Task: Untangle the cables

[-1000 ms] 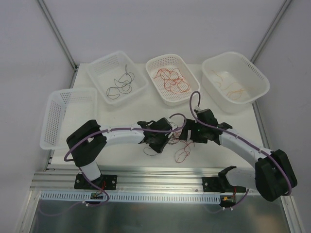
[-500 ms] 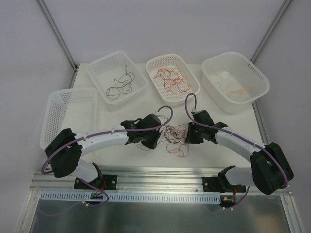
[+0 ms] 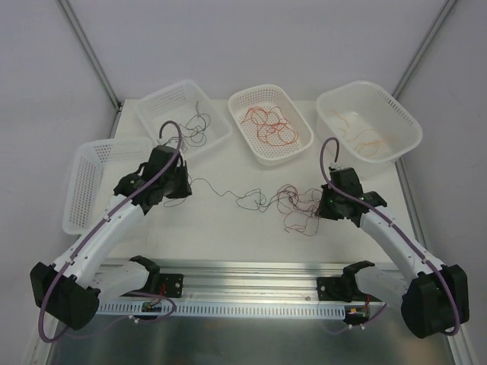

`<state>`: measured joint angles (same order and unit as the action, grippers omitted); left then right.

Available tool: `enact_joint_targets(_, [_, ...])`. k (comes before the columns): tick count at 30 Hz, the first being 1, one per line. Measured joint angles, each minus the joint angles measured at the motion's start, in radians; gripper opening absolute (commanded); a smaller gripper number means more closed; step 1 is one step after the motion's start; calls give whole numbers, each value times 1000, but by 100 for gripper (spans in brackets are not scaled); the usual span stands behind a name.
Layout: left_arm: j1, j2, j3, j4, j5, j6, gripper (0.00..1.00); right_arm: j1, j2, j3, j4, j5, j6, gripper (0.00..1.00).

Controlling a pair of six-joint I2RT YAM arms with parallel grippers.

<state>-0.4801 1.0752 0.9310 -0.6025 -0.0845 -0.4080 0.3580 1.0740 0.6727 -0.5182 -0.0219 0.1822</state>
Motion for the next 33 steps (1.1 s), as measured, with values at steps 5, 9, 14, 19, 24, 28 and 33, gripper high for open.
enact_joint_targets(5, [119,-64,137,-83,-14,5,0,-58,-58,49,-82,29,-24,4])
enact_joint_targets(9, [196,-68,282,-128,-25,12,0,-88,-82,75,-127,45,-33,3])
enact_joint_targets(14, [274,-34,495,-206,-51,42,0,-143,-95,76,-159,56,-34,2])
enact_joint_targets(19, [328,5,662,-265,-124,68,0,-224,-125,34,-163,44,-34,1])
enact_joint_targets(24, [391,41,736,-319,-194,85,0,-329,-151,-8,-170,6,-31,1])
enact_joint_targets(28, [452,69,775,-364,-242,96,0,-399,-188,-13,-175,-8,-16,1])
enact_joint_targets(33, [516,103,834,-403,-340,121,0,-469,-231,-31,-168,-26,16,1])
